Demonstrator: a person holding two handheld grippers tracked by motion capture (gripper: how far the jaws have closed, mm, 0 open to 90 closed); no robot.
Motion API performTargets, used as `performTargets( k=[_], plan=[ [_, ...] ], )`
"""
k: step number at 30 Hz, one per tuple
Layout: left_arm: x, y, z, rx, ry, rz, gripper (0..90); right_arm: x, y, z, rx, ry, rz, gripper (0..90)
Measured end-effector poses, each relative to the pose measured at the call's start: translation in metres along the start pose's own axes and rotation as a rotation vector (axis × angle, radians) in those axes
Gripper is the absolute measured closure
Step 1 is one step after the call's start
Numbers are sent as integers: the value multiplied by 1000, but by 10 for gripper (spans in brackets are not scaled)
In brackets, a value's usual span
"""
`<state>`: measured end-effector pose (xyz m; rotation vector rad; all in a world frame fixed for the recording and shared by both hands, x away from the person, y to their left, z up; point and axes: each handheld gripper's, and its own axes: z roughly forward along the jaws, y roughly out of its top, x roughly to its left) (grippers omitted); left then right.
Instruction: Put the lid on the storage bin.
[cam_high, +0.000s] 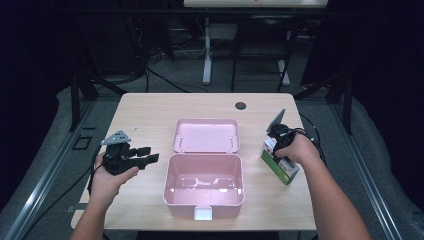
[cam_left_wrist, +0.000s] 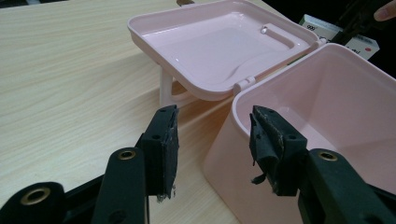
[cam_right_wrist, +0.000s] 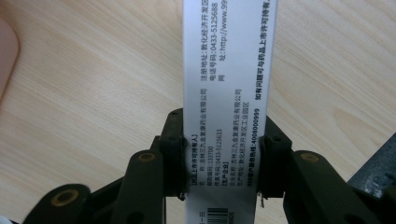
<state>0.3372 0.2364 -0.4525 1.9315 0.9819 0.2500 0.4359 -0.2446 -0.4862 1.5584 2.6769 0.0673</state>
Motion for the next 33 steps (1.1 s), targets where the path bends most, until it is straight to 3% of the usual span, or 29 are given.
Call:
performTargets(
  k=[13,33],
  plan=[
    [0,0,-1,-7,3,-3,521,6,0,-19,-4,-7,-23,613],
    [2,-1,-1,-7,2,-10,521,18,-4,-52,-6,-26,-99,613]
  ],
)
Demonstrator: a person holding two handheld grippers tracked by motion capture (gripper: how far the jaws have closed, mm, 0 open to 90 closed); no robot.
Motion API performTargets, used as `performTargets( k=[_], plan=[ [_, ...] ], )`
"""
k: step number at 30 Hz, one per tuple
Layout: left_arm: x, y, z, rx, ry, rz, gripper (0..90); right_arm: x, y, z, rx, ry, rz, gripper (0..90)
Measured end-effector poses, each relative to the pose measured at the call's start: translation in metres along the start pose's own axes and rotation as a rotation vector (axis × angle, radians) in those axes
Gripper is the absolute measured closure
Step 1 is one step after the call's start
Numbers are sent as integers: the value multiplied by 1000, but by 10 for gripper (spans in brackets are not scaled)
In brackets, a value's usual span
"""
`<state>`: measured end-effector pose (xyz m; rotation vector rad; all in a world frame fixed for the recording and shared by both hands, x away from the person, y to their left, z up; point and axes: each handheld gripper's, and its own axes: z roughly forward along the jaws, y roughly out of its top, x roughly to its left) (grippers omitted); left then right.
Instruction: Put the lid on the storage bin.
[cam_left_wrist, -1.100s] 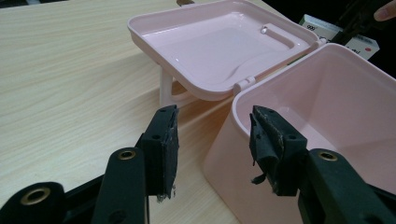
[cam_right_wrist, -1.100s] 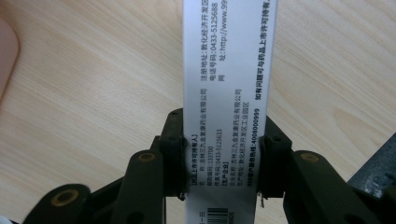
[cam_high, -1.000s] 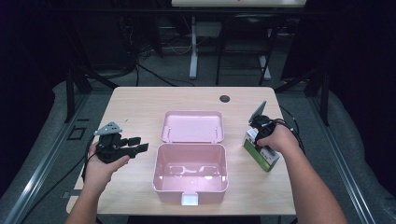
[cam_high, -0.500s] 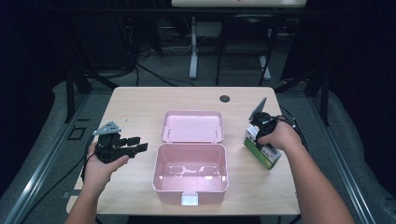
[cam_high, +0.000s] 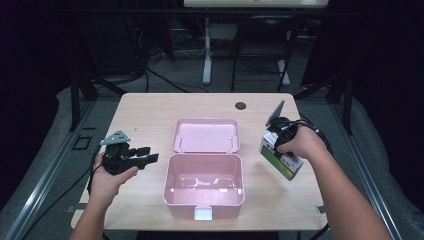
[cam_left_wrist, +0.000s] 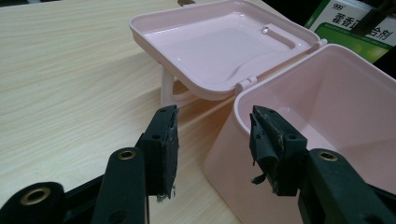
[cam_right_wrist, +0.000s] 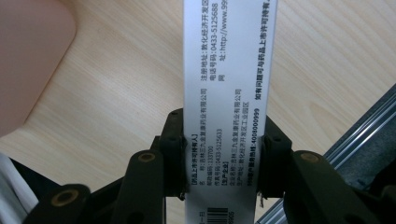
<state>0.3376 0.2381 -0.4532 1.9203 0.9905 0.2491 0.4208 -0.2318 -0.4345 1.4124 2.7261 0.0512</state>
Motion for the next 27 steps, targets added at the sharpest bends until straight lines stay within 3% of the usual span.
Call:
performTargets(
  k=[15,27],
  plan=[
    [0,0,0,1,2,-4,520,13,-4,-33,-11,-11,-53,612],
    [1,0,0,3,4,-1,520,21,-6,-49,-17,-9,-89,612]
  ],
)
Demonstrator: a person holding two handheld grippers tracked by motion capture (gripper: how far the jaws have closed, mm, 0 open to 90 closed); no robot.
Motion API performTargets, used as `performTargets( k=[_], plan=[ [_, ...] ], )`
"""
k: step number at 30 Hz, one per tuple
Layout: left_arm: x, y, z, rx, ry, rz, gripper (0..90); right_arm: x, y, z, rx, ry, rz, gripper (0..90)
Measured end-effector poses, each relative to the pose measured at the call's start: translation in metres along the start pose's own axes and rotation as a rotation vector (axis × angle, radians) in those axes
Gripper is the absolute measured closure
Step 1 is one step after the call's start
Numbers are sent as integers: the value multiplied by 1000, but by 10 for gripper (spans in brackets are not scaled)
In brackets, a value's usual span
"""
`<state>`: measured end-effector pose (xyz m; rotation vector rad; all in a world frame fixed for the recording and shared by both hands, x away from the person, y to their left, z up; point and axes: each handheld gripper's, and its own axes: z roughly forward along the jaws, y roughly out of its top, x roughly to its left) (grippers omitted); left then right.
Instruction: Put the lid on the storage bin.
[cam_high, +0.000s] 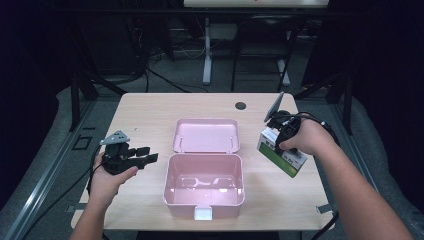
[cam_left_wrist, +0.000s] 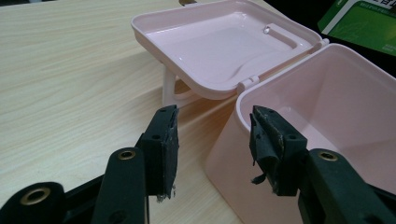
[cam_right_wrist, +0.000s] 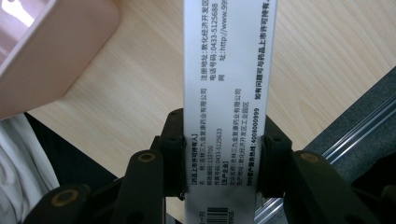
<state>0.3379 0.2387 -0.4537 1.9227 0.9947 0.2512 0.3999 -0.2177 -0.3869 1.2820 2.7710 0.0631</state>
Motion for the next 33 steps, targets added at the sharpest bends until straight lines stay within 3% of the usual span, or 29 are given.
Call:
performTargets(
  k=[17,33],
  plan=[
    [1,0,0,1,-1,-3,520,24,1,-29,-22,10,-105,612],
    [1,-1,1,6,-2,-8,519,58,7,-42,-15,26,-222,611]
  ],
)
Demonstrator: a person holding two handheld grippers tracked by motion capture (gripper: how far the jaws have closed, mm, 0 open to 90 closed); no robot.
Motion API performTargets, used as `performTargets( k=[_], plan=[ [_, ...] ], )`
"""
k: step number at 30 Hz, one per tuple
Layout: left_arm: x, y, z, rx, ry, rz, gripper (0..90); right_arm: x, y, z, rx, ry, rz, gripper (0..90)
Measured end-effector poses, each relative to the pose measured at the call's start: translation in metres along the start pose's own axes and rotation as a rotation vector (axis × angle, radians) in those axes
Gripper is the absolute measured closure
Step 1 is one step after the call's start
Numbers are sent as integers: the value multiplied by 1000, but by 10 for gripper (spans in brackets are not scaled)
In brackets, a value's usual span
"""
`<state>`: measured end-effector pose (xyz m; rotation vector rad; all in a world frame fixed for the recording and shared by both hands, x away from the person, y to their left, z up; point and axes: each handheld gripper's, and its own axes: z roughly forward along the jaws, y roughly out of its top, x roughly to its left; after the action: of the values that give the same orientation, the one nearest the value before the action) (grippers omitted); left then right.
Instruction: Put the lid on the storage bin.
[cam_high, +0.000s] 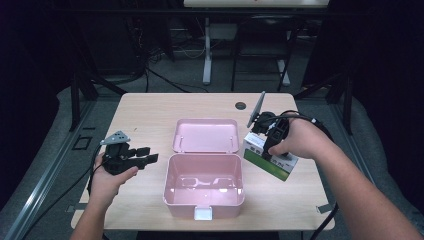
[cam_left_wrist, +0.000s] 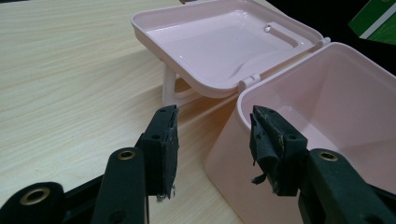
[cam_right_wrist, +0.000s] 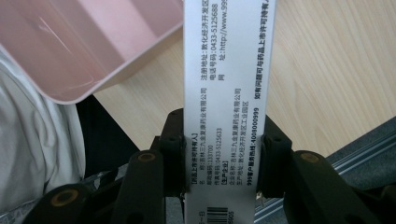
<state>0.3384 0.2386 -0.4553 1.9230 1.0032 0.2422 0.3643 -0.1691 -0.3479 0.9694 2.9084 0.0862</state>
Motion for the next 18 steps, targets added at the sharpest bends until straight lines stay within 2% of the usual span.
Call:
performTargets(
  k=[9,18],
  plan=[
    [1,0,0,-3,0,2,518,23,13,-7,-14,1,-78,612],
    [1,0,0,-1,-1,1,518,43,29,-3,-2,18,-148,612]
  ],
)
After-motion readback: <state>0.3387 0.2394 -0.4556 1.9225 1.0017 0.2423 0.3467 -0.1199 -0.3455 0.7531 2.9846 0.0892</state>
